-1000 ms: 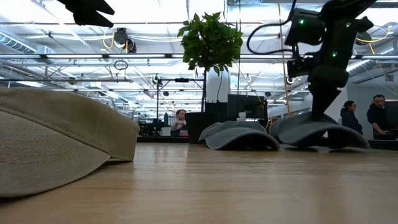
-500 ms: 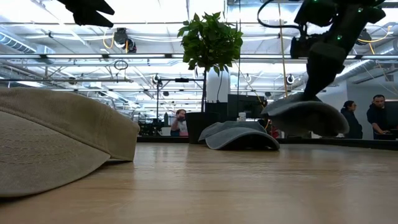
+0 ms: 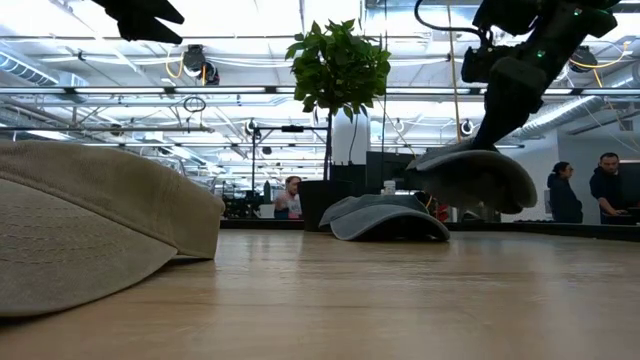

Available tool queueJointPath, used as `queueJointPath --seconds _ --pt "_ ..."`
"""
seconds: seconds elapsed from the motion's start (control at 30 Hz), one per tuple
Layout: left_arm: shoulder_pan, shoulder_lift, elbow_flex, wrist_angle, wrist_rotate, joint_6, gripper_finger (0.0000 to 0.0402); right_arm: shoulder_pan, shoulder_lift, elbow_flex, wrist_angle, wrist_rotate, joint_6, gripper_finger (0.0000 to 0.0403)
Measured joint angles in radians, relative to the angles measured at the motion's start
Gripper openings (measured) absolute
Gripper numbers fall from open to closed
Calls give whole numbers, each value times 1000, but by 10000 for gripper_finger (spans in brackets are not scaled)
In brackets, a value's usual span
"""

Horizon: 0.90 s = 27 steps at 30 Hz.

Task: Pick & Place hat
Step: Put the right blue cap into the left transparent bin

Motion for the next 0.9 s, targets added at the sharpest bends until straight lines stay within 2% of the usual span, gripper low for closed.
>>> queueJointPath --seconds 0.6,0.9 --pt "0 0 0 0 0 0 347 1 0 1 94 -1 -89 0" --pt "0 0 0 0 0 0 347 1 0 1 133 -1 -195 0"
